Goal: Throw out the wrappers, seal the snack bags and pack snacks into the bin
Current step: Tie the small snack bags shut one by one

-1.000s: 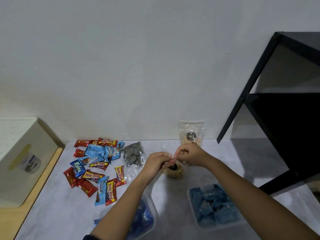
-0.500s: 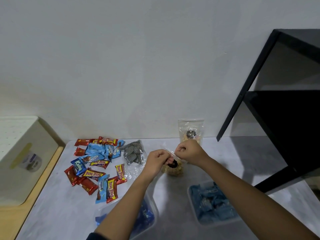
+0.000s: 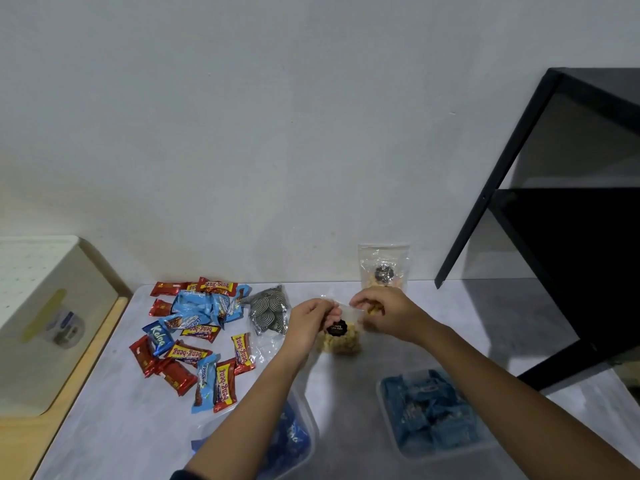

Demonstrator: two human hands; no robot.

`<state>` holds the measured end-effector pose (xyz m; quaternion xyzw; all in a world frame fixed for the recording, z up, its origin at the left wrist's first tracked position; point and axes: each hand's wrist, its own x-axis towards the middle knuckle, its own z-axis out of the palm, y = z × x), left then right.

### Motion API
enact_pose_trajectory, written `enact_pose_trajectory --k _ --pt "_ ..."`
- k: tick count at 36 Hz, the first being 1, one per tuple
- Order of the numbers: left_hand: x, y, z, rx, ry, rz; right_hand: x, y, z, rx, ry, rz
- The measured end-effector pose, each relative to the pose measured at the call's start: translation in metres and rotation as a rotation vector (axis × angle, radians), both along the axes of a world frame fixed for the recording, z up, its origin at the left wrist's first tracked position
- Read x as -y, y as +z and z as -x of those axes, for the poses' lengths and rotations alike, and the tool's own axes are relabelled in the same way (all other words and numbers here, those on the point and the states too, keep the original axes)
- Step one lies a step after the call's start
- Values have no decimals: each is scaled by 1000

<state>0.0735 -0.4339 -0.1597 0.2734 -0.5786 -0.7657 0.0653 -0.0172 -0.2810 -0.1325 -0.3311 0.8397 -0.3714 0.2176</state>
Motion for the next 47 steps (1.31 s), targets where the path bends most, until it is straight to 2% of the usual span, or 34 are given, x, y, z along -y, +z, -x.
enact_pose_trajectory --k 3,7,10,15,27,33,42,47 --pt "-2 -2 0 -40 41 96 4 -2 4 -71 -86 79" --pt "1 -19 -5 -57 105 427 15 -10 8 -109 -146 134" --pt "12 -35 -9 -60 53 560 25 -18 12 -175 -182 176" --pt "23 -47 3 -106 9 501 40 -25 18 -304 -202 271" --pt "51 -54 48 -130 22 808 70 -27 56 -444 -393 365" --pt "58 -66 58 -172 -2 958 77 -37 65 -445 -474 395" --pt "72 -66 61 -169 -79 957 85 -27 60 -433 -497 397" --pt "80 -50 29 -71 -161 982 76 -23 40 -464 -491 366"
